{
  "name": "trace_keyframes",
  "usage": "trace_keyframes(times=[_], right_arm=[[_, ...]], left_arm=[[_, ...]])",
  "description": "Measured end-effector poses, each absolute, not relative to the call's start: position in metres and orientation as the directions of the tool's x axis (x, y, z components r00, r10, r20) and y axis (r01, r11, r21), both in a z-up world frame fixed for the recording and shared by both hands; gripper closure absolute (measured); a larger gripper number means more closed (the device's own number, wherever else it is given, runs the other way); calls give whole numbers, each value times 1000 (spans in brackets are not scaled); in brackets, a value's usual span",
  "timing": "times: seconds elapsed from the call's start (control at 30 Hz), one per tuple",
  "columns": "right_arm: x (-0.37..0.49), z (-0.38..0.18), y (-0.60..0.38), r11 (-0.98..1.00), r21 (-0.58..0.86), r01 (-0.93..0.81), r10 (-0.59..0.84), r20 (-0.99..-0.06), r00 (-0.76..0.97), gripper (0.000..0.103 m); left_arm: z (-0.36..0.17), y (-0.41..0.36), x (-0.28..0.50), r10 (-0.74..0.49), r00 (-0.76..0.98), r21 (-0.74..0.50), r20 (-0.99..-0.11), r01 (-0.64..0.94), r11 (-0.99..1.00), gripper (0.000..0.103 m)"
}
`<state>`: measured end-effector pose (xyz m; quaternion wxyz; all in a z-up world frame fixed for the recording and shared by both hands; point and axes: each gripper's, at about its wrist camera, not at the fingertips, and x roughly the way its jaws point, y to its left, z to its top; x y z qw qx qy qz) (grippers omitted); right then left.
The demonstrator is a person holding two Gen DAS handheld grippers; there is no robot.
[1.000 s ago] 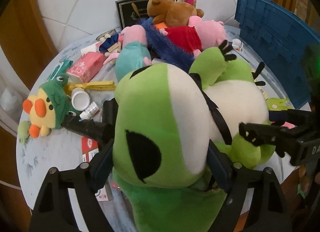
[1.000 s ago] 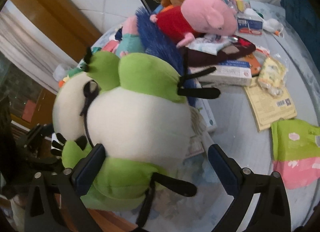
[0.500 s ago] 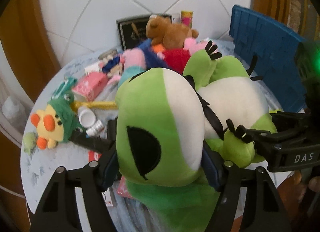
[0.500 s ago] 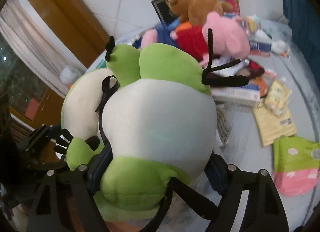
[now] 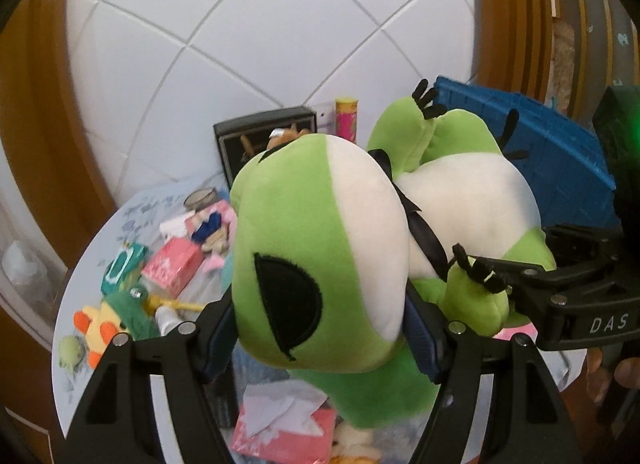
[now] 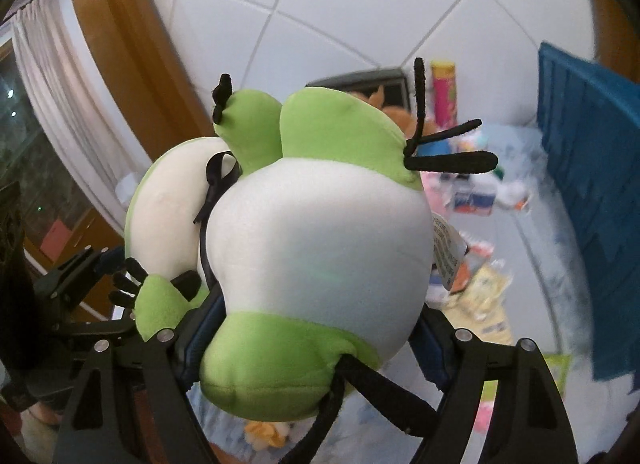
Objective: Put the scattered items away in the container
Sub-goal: 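Lift the green-white frog plush with both grippers toward the blue crate, then carry the frog plush over the blue crate and open both grippers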
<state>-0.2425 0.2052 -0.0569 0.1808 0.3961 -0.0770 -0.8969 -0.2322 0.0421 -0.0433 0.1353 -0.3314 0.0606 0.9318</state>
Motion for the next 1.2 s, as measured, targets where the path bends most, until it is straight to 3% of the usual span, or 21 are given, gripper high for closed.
trace_keyframes(times=[0.3, 0.63, 0.83, 1.03, 1.2], right_arm=[[-247, -21, 243, -933, 255, 255, -360, -663, -656, 21], [-259, 32, 292, -963, 198, 185, -269, -620, -737, 22], [-273, 84, 369, -972, 205, 113, -212, -561, -800, 22], [-294, 145, 489, -986, 165, 7, -95, -533, -841, 22], [-322, 174, 592, -985, 160, -67, -40, -583, -811, 22]], left_arm=[[-20, 84, -249, 228, -760, 19, -608, -301, -953, 31], [25, 140, -292, 331, -762, -16, -557, -388, -921, 32], [92, 232, -325, 404, -768, 14, -496, -473, -881, 32], [149, 361, -371, 509, -717, -38, -476, -561, -827, 32], [166, 464, -415, 531, -634, -83, -562, -596, -799, 32]])
